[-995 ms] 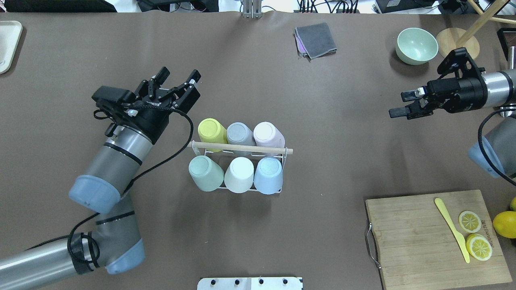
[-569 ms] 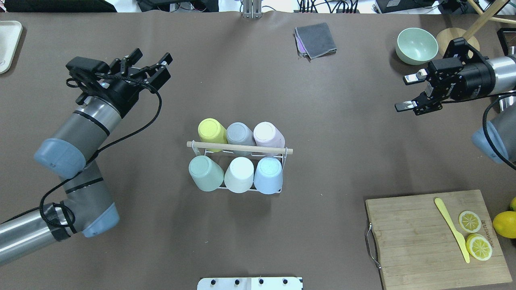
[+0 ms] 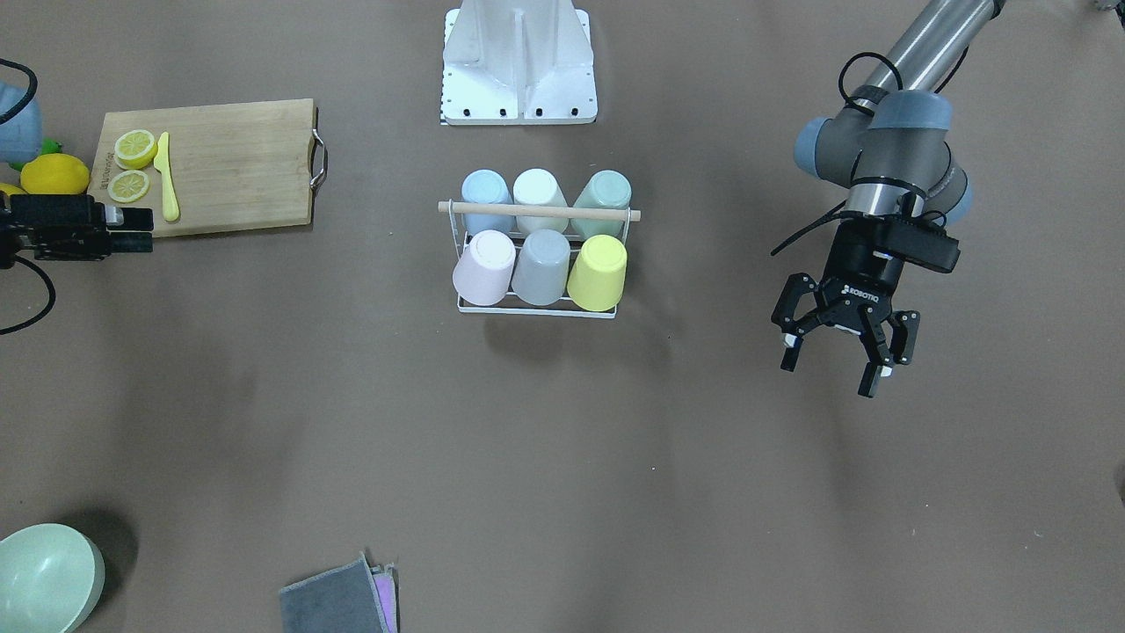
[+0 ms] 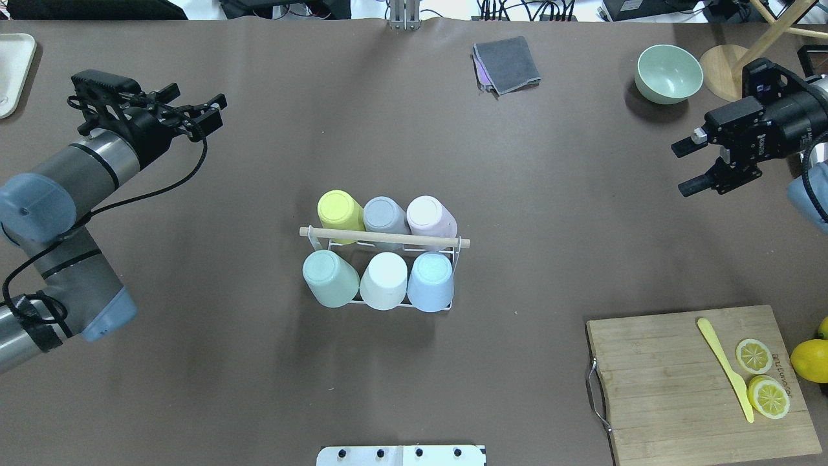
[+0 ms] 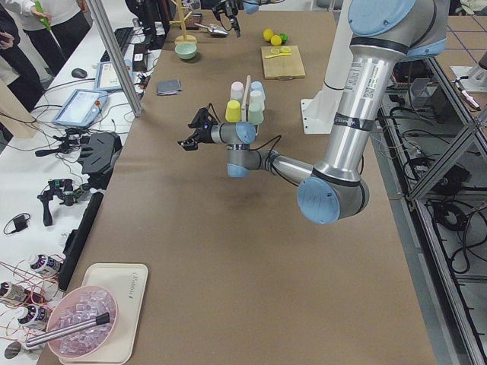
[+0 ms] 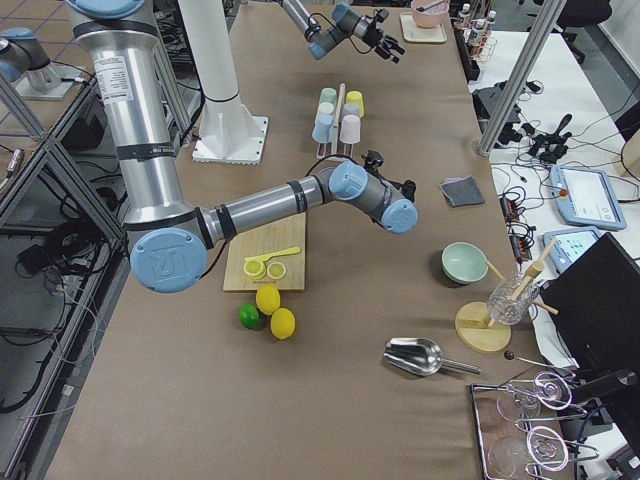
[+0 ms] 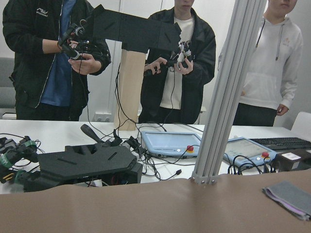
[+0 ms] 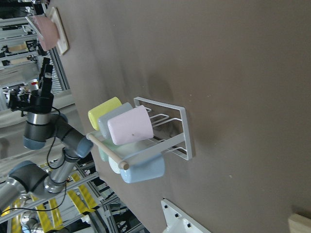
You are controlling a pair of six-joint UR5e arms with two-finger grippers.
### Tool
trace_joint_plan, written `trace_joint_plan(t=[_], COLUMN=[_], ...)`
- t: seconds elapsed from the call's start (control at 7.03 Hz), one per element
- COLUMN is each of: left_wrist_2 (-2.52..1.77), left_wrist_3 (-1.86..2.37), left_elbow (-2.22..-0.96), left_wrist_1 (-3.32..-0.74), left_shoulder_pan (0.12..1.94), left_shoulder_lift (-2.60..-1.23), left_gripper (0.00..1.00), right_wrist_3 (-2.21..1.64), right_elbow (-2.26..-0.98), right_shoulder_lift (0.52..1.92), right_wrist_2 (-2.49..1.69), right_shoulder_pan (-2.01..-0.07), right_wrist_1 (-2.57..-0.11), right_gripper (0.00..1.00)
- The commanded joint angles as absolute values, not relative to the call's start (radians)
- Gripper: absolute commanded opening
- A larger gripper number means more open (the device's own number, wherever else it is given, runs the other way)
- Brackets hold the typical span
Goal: Place cup on cup holder
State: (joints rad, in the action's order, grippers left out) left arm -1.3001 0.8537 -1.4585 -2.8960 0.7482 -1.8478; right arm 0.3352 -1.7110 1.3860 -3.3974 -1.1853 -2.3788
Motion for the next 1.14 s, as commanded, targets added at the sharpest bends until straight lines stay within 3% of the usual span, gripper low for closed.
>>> trace_joint_plan(t=[0.0, 0.57, 1.0], left_wrist_2=[-1.47, -1.699, -1.905], left_wrist_3=[0.857, 0.845, 0.671], left_elbow=[-1.456, -1.376, -1.341], left_wrist_1=[-2.765, -2.632, -2.524], left_shoulder_pan=[0.834, 0.951, 1.075], left_shoulder_lift=[-1.826, -1.796, -1.766], left_gripper=[0.98, 0.97, 0.97], right_wrist_3=[0.322, 0.321, 0.322], right_elbow=[-1.707, -1.686, -1.687], right_shoulder_lift=[1.391, 1.399, 1.391], right_wrist_2=[-3.262, -3.192, -2.983], right_shoulder_pan=[-1.201, -1.201, -1.221], right_wrist_1=[-2.425, -2.468, -2.468], right_gripper=[0.98, 0.95, 0.99])
